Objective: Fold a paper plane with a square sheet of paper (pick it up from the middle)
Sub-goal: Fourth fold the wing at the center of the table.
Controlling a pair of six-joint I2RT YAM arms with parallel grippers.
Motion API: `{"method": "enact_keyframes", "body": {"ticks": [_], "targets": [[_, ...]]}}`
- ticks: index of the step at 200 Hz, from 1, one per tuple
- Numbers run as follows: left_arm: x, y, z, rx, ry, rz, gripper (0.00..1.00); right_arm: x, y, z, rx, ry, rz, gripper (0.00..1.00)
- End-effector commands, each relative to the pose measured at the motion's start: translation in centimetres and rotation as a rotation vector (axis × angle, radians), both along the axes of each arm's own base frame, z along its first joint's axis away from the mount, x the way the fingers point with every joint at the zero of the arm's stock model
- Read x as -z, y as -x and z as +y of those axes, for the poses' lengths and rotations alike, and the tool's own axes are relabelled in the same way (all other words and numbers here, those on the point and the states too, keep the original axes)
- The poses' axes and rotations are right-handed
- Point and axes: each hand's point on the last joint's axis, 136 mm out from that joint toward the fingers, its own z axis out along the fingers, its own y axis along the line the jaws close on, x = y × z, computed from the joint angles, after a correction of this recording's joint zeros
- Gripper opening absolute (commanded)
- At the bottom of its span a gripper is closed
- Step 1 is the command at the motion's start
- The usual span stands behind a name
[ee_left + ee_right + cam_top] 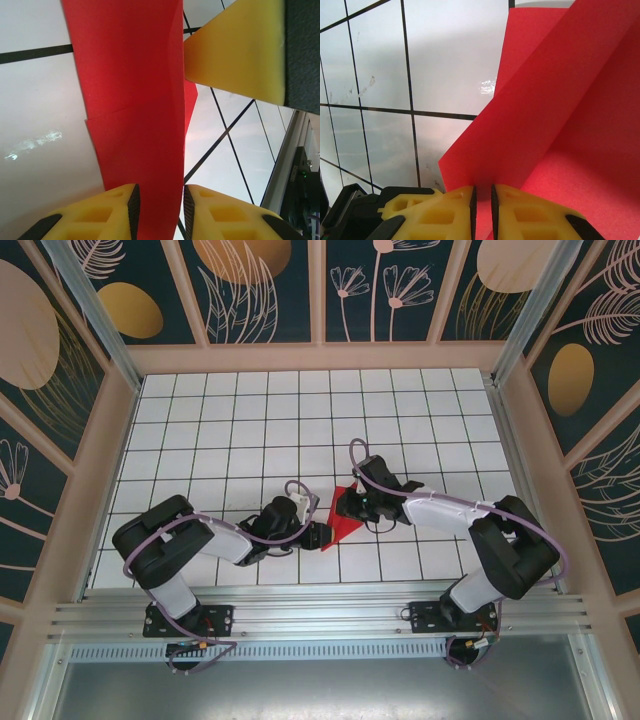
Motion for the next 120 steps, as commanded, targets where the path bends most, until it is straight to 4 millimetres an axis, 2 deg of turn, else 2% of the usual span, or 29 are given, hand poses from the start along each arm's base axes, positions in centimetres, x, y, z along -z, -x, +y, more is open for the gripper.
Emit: {"method": "enact_keyframes", "body": {"ticks": [1, 81, 108, 120], "targets": [[-0.63, -0.58, 0.07, 0.001, -0.013, -0.036, 0.32, -0.78, -0.69, 0.72, 0.007, -0.015, -0.012, 0.19], [-0.55, -0.59, 0.07, 0.033, -0.054, -0.058, 0.37, -1.19, -0.92, 1.0, 0.005, -0.022, -0.019, 0.19], [-0.07, -0.9, 0.25, 0.029, -0.097, -0.06, 0.36, -1.24, -0.98, 1.05, 0.005, -0.024, -0.02, 0.19], [0.01, -0.95, 0.3, 0.031, -0.105, -0.064, 0.31, -1.21, -0.97, 1.08, 0.004, -0.024, -0.019, 0.19]]}}
